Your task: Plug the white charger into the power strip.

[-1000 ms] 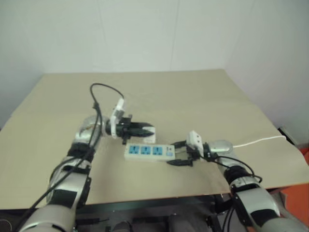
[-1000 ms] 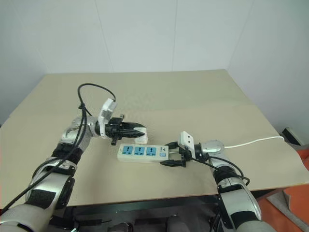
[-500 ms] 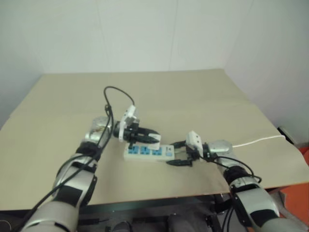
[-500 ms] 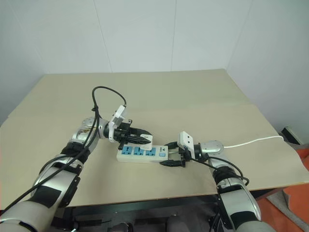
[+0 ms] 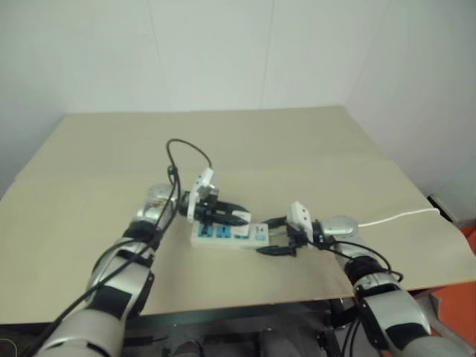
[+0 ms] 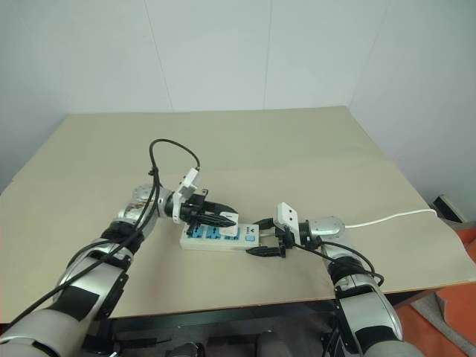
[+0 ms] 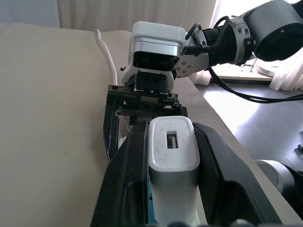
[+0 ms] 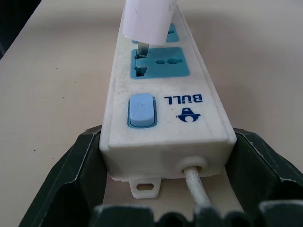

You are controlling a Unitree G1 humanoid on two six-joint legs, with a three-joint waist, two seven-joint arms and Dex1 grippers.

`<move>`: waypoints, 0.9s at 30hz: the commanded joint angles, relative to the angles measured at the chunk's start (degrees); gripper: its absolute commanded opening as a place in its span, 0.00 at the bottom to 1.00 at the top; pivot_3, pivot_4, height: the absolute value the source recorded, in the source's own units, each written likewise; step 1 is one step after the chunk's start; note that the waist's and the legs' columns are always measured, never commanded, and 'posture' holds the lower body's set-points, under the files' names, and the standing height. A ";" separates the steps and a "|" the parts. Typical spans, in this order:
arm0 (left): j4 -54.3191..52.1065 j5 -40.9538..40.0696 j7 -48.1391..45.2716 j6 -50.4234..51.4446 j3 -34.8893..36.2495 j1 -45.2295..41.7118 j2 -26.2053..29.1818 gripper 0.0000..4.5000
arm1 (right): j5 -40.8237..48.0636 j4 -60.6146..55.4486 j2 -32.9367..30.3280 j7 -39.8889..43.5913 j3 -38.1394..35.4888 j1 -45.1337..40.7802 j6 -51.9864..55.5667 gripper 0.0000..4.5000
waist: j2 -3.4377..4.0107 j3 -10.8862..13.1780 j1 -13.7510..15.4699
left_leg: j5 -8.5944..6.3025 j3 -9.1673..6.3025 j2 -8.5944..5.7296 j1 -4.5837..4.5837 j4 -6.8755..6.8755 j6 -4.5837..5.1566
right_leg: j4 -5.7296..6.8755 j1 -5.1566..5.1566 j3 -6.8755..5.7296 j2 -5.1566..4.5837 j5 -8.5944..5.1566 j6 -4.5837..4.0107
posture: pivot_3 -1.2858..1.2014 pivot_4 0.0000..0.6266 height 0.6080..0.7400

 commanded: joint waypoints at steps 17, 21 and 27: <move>6.26 5.35 -0.32 -4.51 1.00 -3.42 -3.24 0.23 | -3.22 -0.25 0.30 -0.54 2.38 2.71 1.34 0.76 | -0.02 -0.01 0.06 | 0.00 0.00 -0.01 0.13 -0.06 0.00 | -0.12 0.18 -0.01 -0.01 -0.01 0.00 | 0.52 0.24 1.00; 6.75 6.12 -0.32 -6.39 1.11 -2.90 -3.47 0.23 | -3.22 -0.45 0.42 -0.71 2.44 2.84 1.40 0.76 | -0.03 -0.02 0.06 | 0.00 -0.01 -0.01 0.17 -0.07 -0.01 | -0.13 0.21 -0.01 -0.01 -0.01 0.00 | 0.52 0.24 1.00; 5.18 6.22 -0.32 -7.94 1.29 -0.42 -2.93 0.23 | -3.30 -0.20 0.63 -1.09 2.47 2.71 1.09 0.76 | -0.04 -0.04 0.07 | 0.00 -0.01 -0.01 0.20 -0.08 -0.01 | -0.13 0.24 -0.01 -0.01 -0.01 -0.01 | 0.52 0.24 1.00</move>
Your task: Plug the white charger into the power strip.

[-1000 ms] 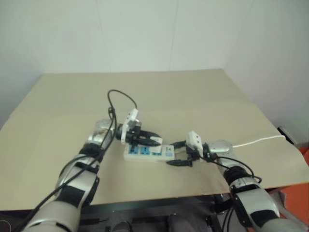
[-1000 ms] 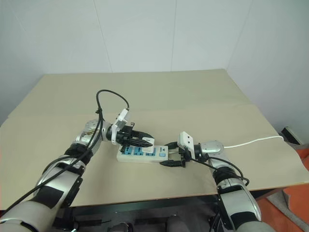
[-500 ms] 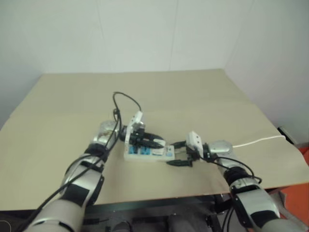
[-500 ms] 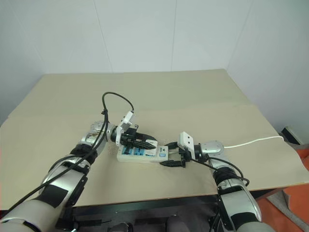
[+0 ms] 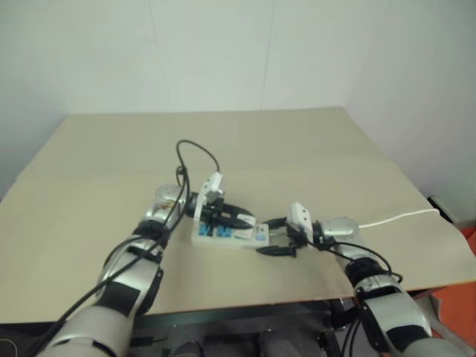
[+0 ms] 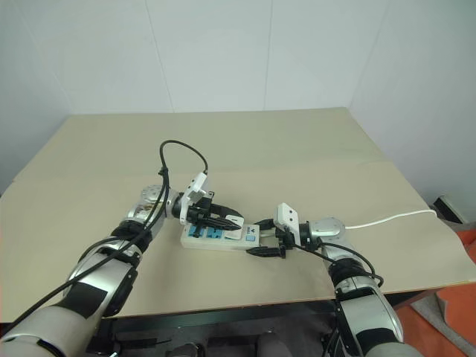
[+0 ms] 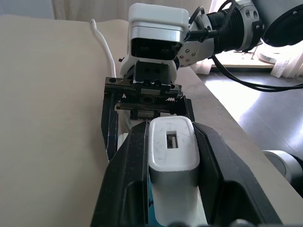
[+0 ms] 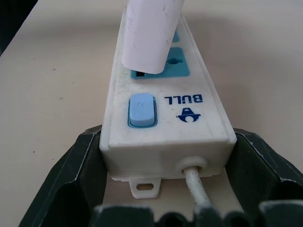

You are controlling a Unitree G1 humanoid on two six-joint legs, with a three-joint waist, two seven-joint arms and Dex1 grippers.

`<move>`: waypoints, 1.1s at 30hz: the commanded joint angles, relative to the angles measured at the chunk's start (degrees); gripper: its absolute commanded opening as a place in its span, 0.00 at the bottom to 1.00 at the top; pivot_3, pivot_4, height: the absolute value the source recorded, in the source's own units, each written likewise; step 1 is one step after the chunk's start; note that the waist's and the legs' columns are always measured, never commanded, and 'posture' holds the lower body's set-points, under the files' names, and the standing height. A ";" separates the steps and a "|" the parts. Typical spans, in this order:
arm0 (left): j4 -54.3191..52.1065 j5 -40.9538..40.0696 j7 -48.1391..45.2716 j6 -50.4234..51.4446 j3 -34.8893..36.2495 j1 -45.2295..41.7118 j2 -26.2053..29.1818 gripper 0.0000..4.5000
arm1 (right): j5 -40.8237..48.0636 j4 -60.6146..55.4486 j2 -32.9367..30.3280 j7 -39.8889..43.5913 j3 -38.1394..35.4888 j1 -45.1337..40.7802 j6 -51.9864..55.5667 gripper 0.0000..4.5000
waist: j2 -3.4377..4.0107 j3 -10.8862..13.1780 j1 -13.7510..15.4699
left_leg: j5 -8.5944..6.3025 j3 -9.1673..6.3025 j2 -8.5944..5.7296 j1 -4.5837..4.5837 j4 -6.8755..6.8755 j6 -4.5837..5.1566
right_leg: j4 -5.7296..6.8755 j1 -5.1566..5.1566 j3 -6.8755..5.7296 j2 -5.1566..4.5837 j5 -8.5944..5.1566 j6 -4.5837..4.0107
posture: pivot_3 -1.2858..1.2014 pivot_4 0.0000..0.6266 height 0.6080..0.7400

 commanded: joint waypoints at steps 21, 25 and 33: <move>-0.35 3.75 -0.09 -8.22 3.24 8.68 -0.05 0.23 | -3.41 0.58 0.69 0.19 2.51 2.64 -1.20 0.76 | -0.17 -0.37 -0.10 | 0.00 0.00 0.02 0.14 -0.24 0.00 | -0.04 0.01 0.01 0.01 -0.07 -0.12 | 0.52 0.24 1.00; 0.51 5.43 -0.09 -10.60 3.00 9.31 -0.18 0.23 | -3.46 0.49 0.67 0.01 2.48 2.83 -1.37 0.76 | -0.18 -0.62 -0.05 | 0.00 0.00 0.01 0.16 -0.26 0.00 | -0.04 0.03 0.01 0.01 -0.07 -0.12 | 0.52 0.24 1.00; 1.12 6.64 0.53 -11.21 3.75 9.76 -0.23 0.23 | -3.63 0.47 0.88 -0.43 2.60 2.94 -1.72 0.76 | -0.18 -0.80 -0.01 | 0.00 0.00 0.02 0.22 -0.29 0.00 | -0.05 0.05 0.01 0.01 -0.10 -0.17 | 0.52 0.24 1.00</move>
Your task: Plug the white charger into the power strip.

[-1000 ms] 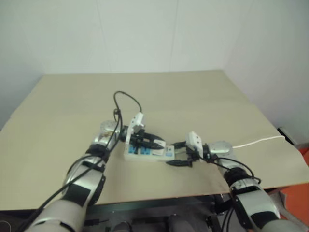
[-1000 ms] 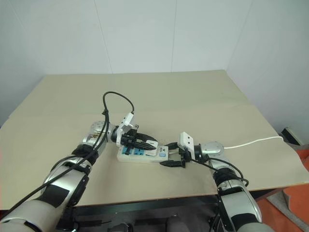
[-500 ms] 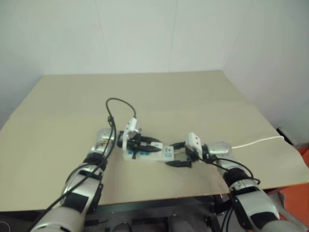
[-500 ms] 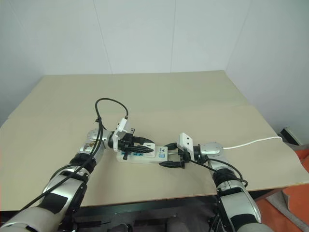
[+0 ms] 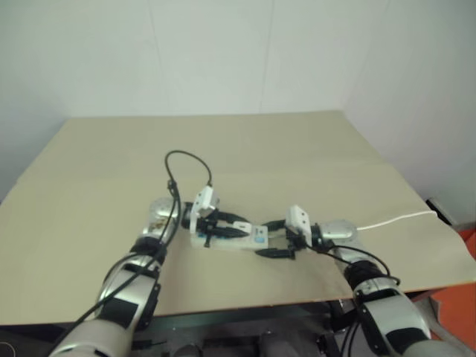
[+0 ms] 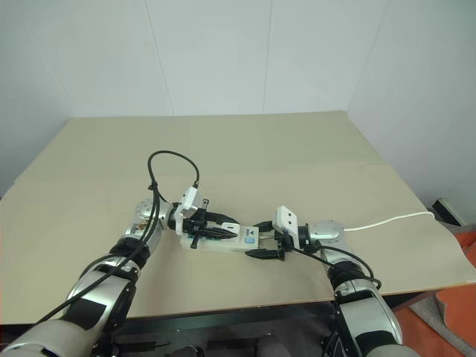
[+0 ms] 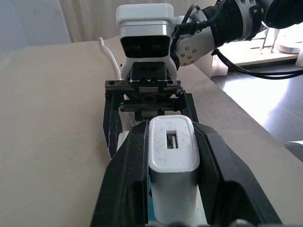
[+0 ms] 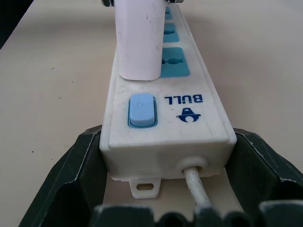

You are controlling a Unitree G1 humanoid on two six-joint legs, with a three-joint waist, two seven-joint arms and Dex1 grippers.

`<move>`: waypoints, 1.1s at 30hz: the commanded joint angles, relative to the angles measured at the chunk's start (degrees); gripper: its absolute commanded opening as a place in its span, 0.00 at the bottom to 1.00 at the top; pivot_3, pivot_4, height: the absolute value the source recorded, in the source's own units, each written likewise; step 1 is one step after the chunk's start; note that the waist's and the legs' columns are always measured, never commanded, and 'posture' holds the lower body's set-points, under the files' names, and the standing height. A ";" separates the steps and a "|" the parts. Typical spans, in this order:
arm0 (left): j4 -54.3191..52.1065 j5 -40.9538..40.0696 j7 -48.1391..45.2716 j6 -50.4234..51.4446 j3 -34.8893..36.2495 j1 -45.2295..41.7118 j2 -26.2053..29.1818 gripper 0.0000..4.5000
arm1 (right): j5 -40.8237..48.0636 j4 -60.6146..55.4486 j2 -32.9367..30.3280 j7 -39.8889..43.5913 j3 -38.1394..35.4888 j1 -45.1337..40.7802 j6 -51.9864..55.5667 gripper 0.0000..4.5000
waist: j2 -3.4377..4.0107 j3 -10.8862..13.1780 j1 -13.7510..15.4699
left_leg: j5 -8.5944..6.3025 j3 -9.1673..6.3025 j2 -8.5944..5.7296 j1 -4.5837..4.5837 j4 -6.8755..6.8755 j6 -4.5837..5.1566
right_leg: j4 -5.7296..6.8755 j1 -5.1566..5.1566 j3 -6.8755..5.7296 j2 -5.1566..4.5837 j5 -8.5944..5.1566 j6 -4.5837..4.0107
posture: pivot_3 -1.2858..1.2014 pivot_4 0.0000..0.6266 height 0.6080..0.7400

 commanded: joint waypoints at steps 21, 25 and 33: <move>3.12 4.92 3.06 -0.17 2.34 3.42 0.17 0.83 | -3.72 1.26 0.71 -0.30 2.34 1.72 -1.04 0.76 | 0.16 -0.60 -0.05 | -0.01 -0.02 0.00 0.13 -0.13 0.00 | 0.00 0.04 0.01 0.01 -0.07 -0.11 | 0.52 0.24 1.00; 2.62 4.59 2.75 0.27 3.80 2.54 0.64 0.99 | -3.80 1.51 0.82 -0.35 2.38 1.46 -1.11 0.76 | 0.16 -0.60 -0.10 | -0.01 -0.03 -0.01 0.12 -0.14 0.00 | -0.01 0.03 0.01 0.01 -0.07 -0.11 | 0.52 0.24 1.00; -4.32 1.71 1.56 4.93 7.66 2.42 5.47 0.99 | -3.76 2.05 1.26 -2.29 1.82 0.52 0.70 0.76 | 0.13 -0.43 -0.34 | -0.01 -0.04 0.01 0.03 -0.17 0.00 | 0.00 -0.10 0.02 0.03 -0.07 -0.11 | 0.52 0.24 1.00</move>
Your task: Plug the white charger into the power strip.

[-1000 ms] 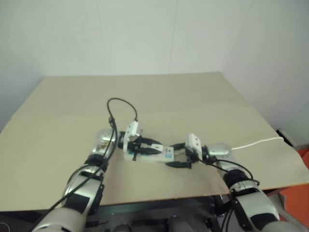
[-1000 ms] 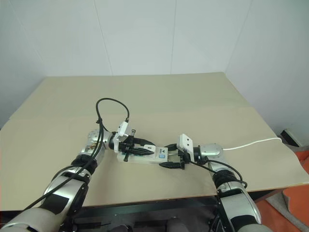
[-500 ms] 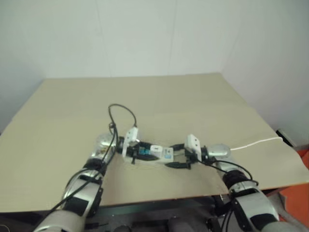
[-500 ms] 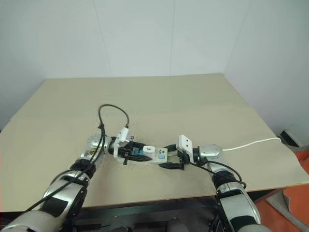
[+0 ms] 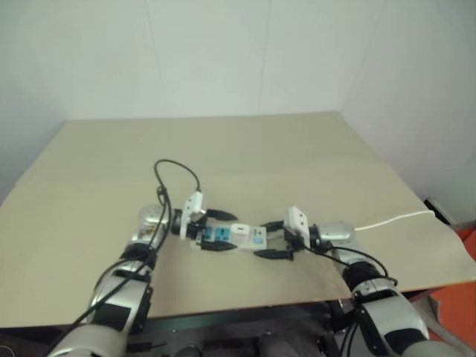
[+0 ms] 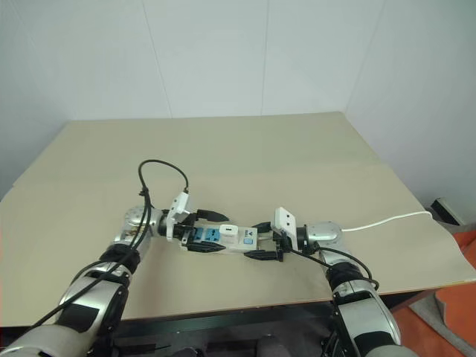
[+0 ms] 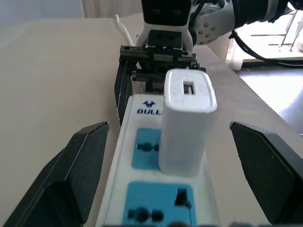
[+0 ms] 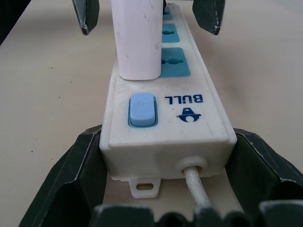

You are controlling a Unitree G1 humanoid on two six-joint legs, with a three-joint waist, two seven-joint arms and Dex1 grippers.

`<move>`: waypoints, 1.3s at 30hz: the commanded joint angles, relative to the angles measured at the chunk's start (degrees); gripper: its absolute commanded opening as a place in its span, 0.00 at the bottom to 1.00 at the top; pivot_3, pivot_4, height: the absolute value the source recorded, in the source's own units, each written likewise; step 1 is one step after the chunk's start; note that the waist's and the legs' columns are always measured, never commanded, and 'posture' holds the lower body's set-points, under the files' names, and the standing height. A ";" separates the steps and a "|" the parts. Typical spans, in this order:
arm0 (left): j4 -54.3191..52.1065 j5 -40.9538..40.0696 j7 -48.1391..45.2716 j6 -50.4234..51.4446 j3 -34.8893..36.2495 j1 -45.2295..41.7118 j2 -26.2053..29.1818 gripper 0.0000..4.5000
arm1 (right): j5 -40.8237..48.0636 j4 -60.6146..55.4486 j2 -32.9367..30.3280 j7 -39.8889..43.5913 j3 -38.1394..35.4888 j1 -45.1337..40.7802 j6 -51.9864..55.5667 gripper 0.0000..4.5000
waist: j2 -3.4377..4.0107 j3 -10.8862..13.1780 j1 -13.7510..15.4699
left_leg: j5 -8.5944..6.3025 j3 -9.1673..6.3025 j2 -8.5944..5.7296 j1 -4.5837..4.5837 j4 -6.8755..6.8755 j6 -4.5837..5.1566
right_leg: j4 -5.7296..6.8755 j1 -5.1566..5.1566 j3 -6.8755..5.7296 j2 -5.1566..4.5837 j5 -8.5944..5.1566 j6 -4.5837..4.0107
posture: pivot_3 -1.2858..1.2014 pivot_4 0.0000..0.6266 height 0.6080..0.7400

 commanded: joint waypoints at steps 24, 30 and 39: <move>-48.01 -15.45 7.40 20.02 26.60 42.09 30.40 1.00 | 14.35 -40.02 -30.61 6.03 -16.28 22.77 15.32 1.00 | 0.32 0.97 4.65 | -0.06 0.22 -0.09 -2.00 -0.14 -0.11 | -0.43 -1.85 -0.17 -0.46 -0.05 0.07 | 0.52 0.24 1.00; -49.26 -15.57 9.70 20.35 25.38 40.96 29.36 1.00 | 14.97 -45.56 -32.42 2.60 -19.08 28.15 17.92 1.00 | 0.30 1.04 4.83 | -0.05 0.42 -0.02 -1.99 0.14 -0.11 | -0.42 -1.83 -0.11 -0.47 0.04 -0.25 | 0.52 0.24 1.00; -48.82 -14.46 11.33 19.55 21.53 38.60 27.13 1.00 | 16.79 -53.56 -34.23 -0.93 -23.84 36.82 21.51 1.00 | 0.27 1.05 4.85 | -0.04 0.57 0.01 -2.03 0.16 -0.11 | -0.45 -1.83 -0.07 -0.46 0.23 0.14 | 0.52 0.24 1.00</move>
